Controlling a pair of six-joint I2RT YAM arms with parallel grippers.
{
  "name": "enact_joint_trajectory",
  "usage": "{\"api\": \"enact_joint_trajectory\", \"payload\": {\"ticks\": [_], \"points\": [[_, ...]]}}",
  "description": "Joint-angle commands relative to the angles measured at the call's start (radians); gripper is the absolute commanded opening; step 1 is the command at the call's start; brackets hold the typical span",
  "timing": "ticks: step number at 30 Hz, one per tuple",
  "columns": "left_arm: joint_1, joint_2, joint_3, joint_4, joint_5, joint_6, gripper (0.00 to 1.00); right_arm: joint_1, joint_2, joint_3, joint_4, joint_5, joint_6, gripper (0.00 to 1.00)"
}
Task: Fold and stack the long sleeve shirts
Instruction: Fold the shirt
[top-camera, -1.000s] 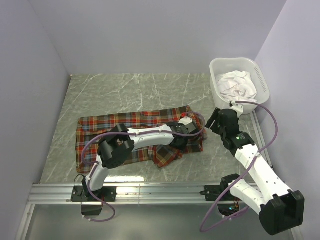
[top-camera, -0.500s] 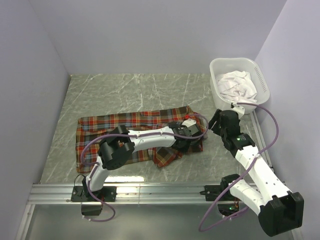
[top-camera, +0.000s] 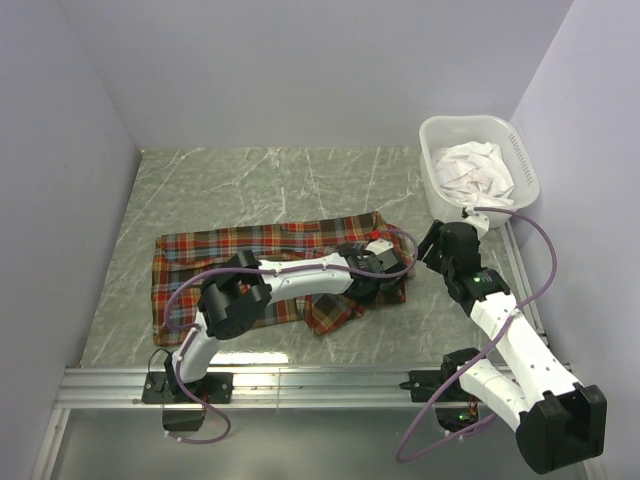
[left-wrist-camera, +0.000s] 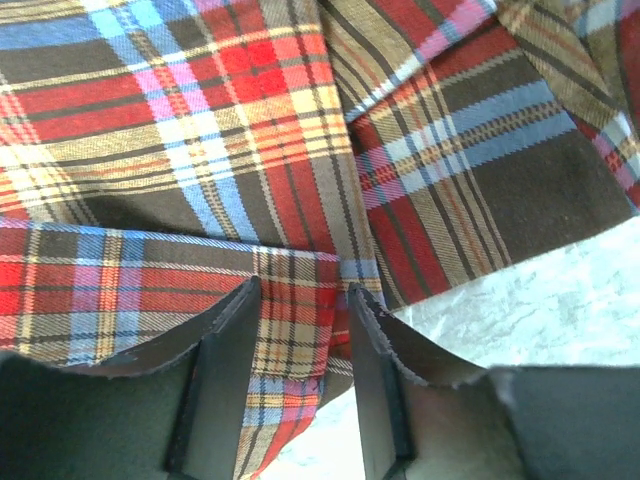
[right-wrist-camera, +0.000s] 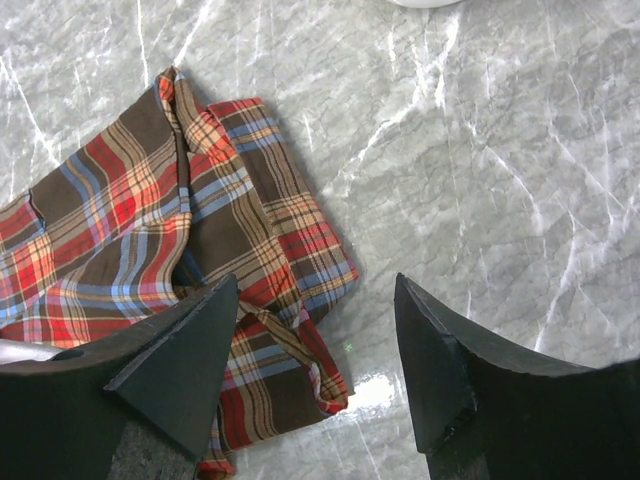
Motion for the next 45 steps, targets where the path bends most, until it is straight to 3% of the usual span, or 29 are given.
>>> {"api": "enact_joint_trajectory", "payload": {"ticks": [1,8,12,16,22,30,38,45], "points": [[-0.007,0.025,0.020,0.016,0.029,0.025,0.47,-0.010,-0.014,-0.003,0.036,0.001,0.004,0.70],[-0.007,0.042,0.027,-0.001,-0.009,0.012,0.37,-0.018,-0.017,-0.009,0.040,-0.001,0.001,0.70],[-0.007,0.017,0.018,0.002,-0.031,0.008,0.09,-0.019,-0.016,-0.011,0.045,-0.008,0.001,0.70],[-0.004,-0.026,0.027,-0.003,-0.052,0.008,0.01,-0.021,-0.020,-0.003,0.043,-0.013,-0.005,0.70],[0.048,-0.135,0.078,-0.033,-0.058,0.030,0.02,-0.021,-0.042,0.009,0.042,-0.022,-0.023,0.70],[0.263,-0.313,0.070,0.010,0.022,0.045,0.04,-0.022,-0.043,-0.005,0.088,-0.109,-0.045,0.69],[0.497,-0.460,-0.039,0.069,0.032,0.004,0.05,-0.019,-0.008,-0.025,0.189,-0.364,-0.106,0.67],[0.574,-0.587,-0.261,0.305,0.188,0.183,0.03,0.002,0.056,-0.026,0.257,-0.572,-0.144,0.66]]}}
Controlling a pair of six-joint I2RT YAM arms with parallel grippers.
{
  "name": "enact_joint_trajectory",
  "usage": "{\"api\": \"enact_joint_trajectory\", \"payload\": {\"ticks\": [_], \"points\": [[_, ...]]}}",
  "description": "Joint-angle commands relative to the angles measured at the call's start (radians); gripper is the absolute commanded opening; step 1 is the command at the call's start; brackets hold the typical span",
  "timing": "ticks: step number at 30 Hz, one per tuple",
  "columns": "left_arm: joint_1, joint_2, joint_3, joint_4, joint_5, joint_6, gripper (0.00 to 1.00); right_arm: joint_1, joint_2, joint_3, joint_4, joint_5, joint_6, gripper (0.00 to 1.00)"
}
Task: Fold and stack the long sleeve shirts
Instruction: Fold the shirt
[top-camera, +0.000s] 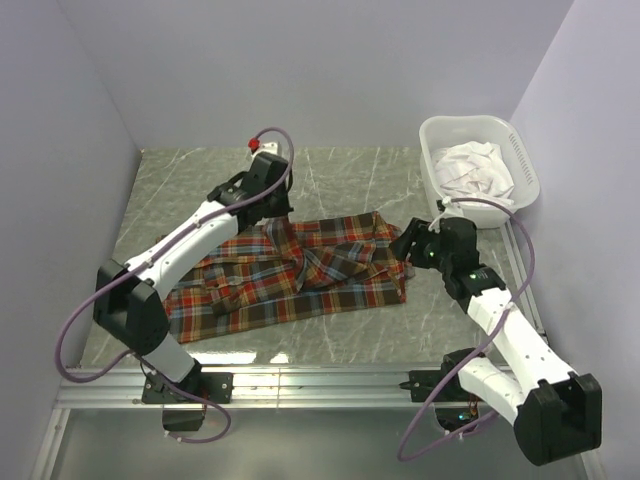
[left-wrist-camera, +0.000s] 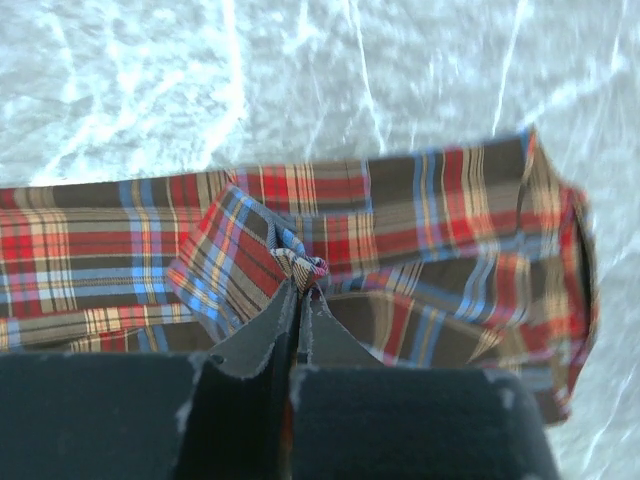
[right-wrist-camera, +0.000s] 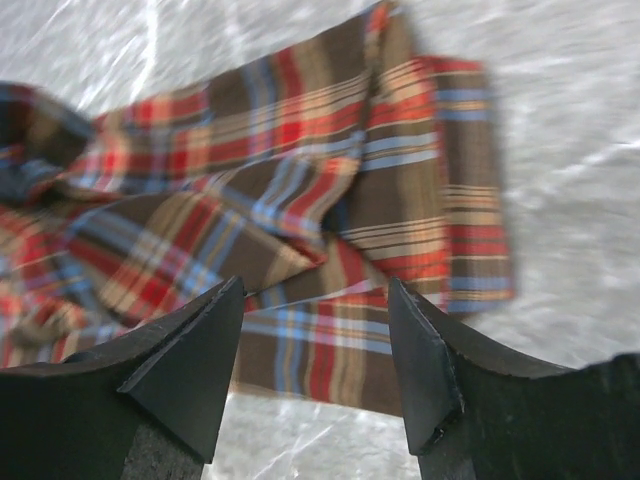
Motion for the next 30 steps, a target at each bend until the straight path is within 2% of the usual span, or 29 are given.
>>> {"api": "enact_joint_trajectory", "payload": {"ticks": [1,7,12,13,17,21,26,29,30], "points": [[0.029,-0.117,-0.099,0.199,0.133,0.116,0.03,0.024,0.035,-0.007,0.098,-0.160,-0.035,0.66],[0.158,-0.269,-0.258,0.419,0.348,0.223,0.02,0.081,0.116,0.007,0.138,-0.234,-0.040,0.65],[0.181,-0.271,-0.219,0.500,0.475,0.338,0.00,0.137,0.158,0.025,0.144,-0.225,-0.034,0.65],[0.187,-0.269,-0.213,0.508,0.530,0.344,0.01,0.142,0.158,0.031,0.144,-0.220,-0.034,0.65],[0.207,-0.292,-0.240,0.576,0.555,0.332,0.01,0.161,0.156,0.034,0.140,-0.197,-0.040,0.65],[0.264,-0.338,-0.387,0.629,0.595,0.257,0.00,0.162,0.162,0.027,0.139,-0.194,-0.045,0.65],[0.336,-0.467,-0.584,0.743,0.565,0.145,0.01,0.183,0.199,0.040,0.147,-0.199,-0.046,0.65],[0.339,-0.548,-0.682,0.737,0.424,0.121,0.00,0.210,0.219,0.057,0.144,-0.188,-0.060,0.65],[0.339,-0.566,-0.725,0.732,0.312,0.087,0.00,0.214,0.227,0.063,0.143,-0.182,-0.063,0.65]]}}
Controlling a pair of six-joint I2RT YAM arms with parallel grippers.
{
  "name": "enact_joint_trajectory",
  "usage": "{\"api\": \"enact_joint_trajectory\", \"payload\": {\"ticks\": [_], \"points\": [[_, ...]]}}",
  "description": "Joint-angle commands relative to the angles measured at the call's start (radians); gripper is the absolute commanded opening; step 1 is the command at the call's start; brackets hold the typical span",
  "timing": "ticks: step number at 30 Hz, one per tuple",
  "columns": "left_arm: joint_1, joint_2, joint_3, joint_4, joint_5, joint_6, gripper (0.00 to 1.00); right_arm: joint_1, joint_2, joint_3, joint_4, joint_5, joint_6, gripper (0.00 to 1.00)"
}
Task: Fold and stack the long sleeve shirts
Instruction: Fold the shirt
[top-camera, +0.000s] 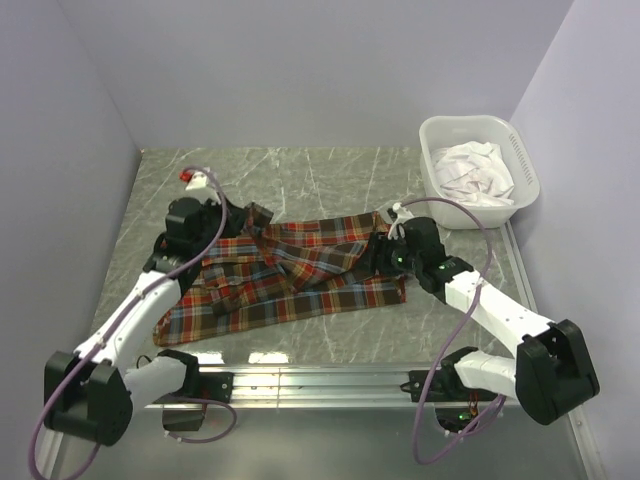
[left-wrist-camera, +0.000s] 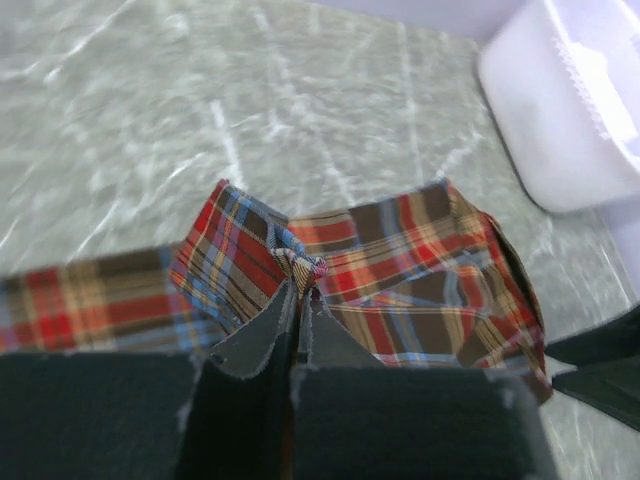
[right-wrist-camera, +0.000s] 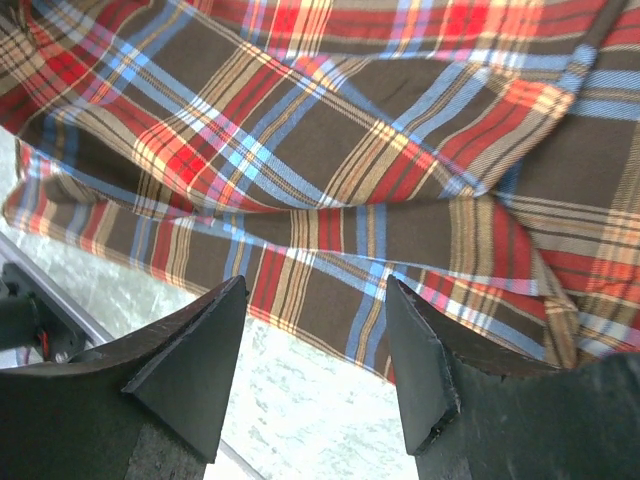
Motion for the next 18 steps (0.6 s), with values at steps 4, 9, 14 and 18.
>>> {"api": "enact_joint_trajectory", "payload": {"ticks": [4,9,14,18], "points": [[0.012,-0.203,-0.193,0.107,-0.362,-0.143,0.00,0.038,0.033,0.059,0.032,0.011,-0.035,0.65],[0.074,-0.240,-0.256,0.183,-0.348,-0.197,0.01,0.057,0.061,0.076,0.031,0.010,-0.042,0.65],[0.080,-0.145,-0.134,0.231,-0.187,-0.113,0.01,0.061,0.060,0.088,0.026,0.017,-0.047,0.64],[0.081,-0.163,-0.144,0.280,-0.234,-0.093,0.01,0.061,0.055,0.086,0.023,0.016,-0.049,0.64]]}}
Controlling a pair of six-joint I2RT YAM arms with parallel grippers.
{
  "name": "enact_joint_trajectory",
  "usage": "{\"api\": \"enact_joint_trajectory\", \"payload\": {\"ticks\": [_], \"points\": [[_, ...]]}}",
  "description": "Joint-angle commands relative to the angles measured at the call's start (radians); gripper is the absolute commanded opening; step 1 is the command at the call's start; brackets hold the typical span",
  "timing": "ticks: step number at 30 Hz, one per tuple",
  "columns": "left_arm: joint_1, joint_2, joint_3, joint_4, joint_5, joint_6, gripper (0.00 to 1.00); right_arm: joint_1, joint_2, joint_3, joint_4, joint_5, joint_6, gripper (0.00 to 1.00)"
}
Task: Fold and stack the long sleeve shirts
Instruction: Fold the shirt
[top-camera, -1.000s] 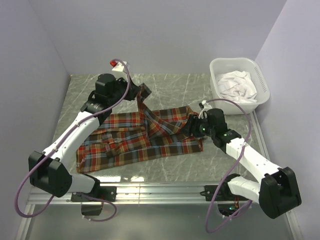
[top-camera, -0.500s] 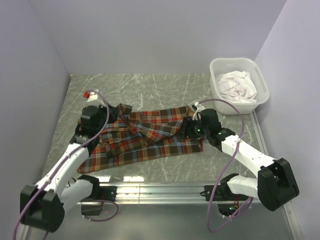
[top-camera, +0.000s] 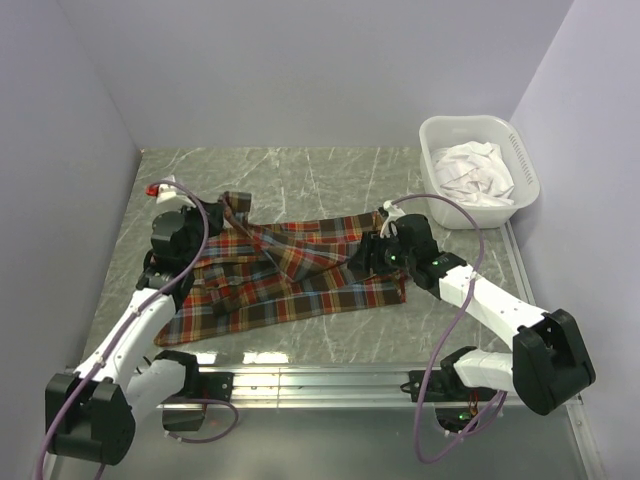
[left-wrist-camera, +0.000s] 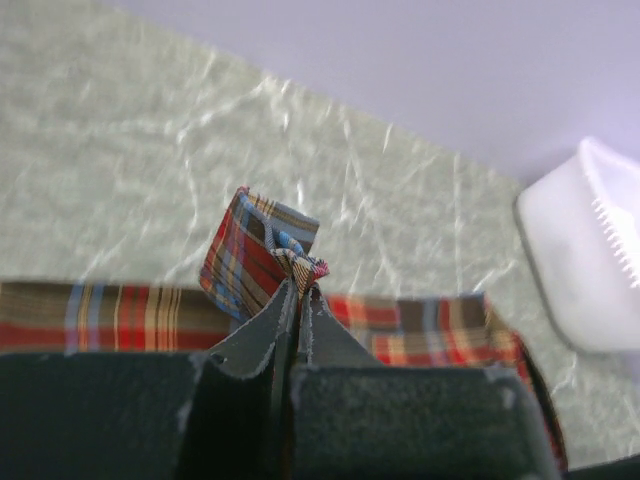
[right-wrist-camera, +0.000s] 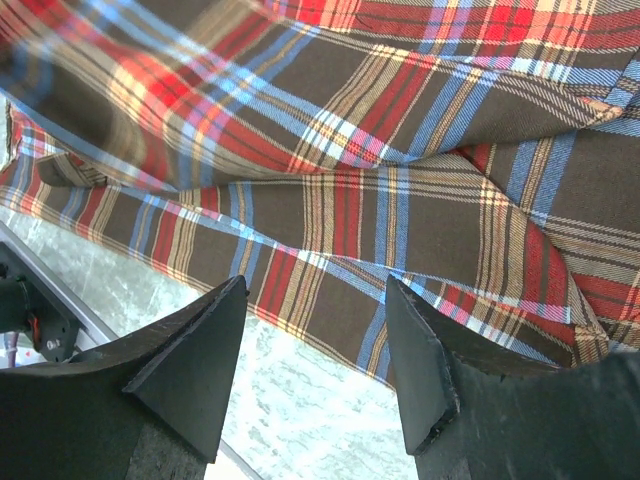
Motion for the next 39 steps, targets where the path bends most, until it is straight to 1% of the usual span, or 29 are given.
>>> {"api": "enact_joint_trajectory", "payload": {"ticks": [1,2,3,4,5,6,7,8,9,10,11,12,13,14,15,16,18,19,20,21,23,24,25,27,30,35,36,38,39], "points": [[0.005,-0.049,0.018,0.116,-0.038,0.023,0.01,0.010,-0.013,0.041,0.022,0.011,-0.023,0.64],[0.008,-0.063,-0.029,0.111,-0.074,-0.019,0.02,0.008,-0.014,0.039,0.022,0.013,-0.023,0.64],[0.011,-0.078,-0.058,0.099,-0.164,-0.052,0.02,0.008,-0.016,0.035,0.025,0.013,-0.025,0.64],[0.015,-0.110,-0.089,0.085,-0.209,-0.091,0.06,0.010,-0.018,0.033,0.031,0.013,-0.023,0.64],[0.018,-0.126,-0.153,0.053,-0.250,-0.178,0.10,0.010,-0.013,0.031,0.031,0.011,-0.025,0.64],[0.025,-0.141,-0.183,0.032,-0.323,-0.231,0.13,0.010,-0.011,0.033,0.034,0.010,-0.025,0.64],[0.028,-0.170,-0.210,0.009,-0.350,-0.278,0.21,0.008,-0.005,0.033,0.034,0.002,-0.025,0.64],[0.029,-0.185,-0.253,-0.057,-0.405,-0.367,0.27,0.013,0.001,0.036,0.034,-0.001,-0.028,0.64],[0.034,-0.221,-0.266,-0.100,-0.430,-0.410,0.29,0.013,0.004,0.039,0.031,-0.003,-0.030,0.64],[0.035,-0.242,-0.272,-0.155,-0.456,-0.481,0.34,0.011,0.004,0.041,0.028,-0.001,-0.034,0.64],[0.037,-0.265,-0.270,-0.252,-0.476,-0.503,0.39,0.016,0.004,0.044,0.025,0.002,-0.037,0.64],[0.040,-0.306,-0.263,-0.307,-0.511,-0.521,0.44,0.016,0.002,0.045,0.014,0.003,-0.040,0.64],[0.041,-0.322,-0.249,-0.358,-0.529,-0.547,0.57,0.016,0.001,0.047,0.011,0.008,-0.046,0.64],[0.043,-0.334,-0.214,-0.404,-0.543,-0.555,0.63,0.017,-0.004,0.050,0.008,0.013,-0.049,0.64],[0.046,-0.337,-0.191,-0.489,-0.557,-0.554,0.68,0.017,-0.007,0.051,0.004,0.014,-0.051,0.64],[0.049,-0.331,-0.168,-0.515,-0.562,-0.519,0.74,0.017,-0.008,0.053,0.001,0.014,-0.054,0.64],[0.055,-0.281,-0.100,-0.535,-0.527,-0.447,0.78,0.017,-0.007,0.062,-0.003,0.010,-0.056,0.64],[0.058,-0.255,-0.085,-0.477,-0.492,-0.323,0.80,0.019,-0.005,0.064,-0.001,0.005,-0.057,0.64],[0.061,-0.223,-0.056,-0.440,-0.370,-0.255,0.79,0.019,-0.001,0.070,-0.001,-0.001,-0.059,0.64],[0.064,-0.139,-0.030,-0.431,-0.329,-0.209,0.80,0.020,0.001,0.073,-0.003,-0.001,-0.065,0.64],[0.065,-0.042,0.065,-0.464,-0.262,-0.143,0.81,0.023,0.010,0.082,-0.010,0.008,-0.071,0.64],[0.065,0.053,0.100,-0.490,-0.255,-0.136,0.83,0.023,0.012,0.084,-0.021,0.017,-0.076,0.64],[0.065,0.098,0.158,-0.522,-0.254,-0.129,0.83,0.028,0.013,0.085,-0.024,0.020,-0.085,0.64],[0.065,0.216,0.205,-0.550,-0.243,-0.132,0.84,0.028,0.012,0.081,-0.021,0.029,-0.088,0.64],[0.069,0.331,0.260,-0.562,-0.229,-0.130,0.83,0.028,0.010,0.070,-0.016,0.037,-0.091,0.64],[0.077,0.454,0.329,-0.565,-0.215,-0.093,0.77,0.028,0.010,0.054,-0.009,0.040,-0.091,0.64],[0.080,0.500,0.343,-0.596,-0.229,-0.093,0.76,0.028,0.012,0.056,-0.006,0.039,-0.089,0.64],[0.080,0.537,0.369,-0.610,-0.243,-0.090,0.75,0.028,0.012,0.054,-0.007,0.040,-0.091,0.64],[0.081,0.558,0.371,-0.602,-0.244,-0.090,0.73,0.028,0.012,0.054,-0.004,0.042,-0.092,0.64]]}}
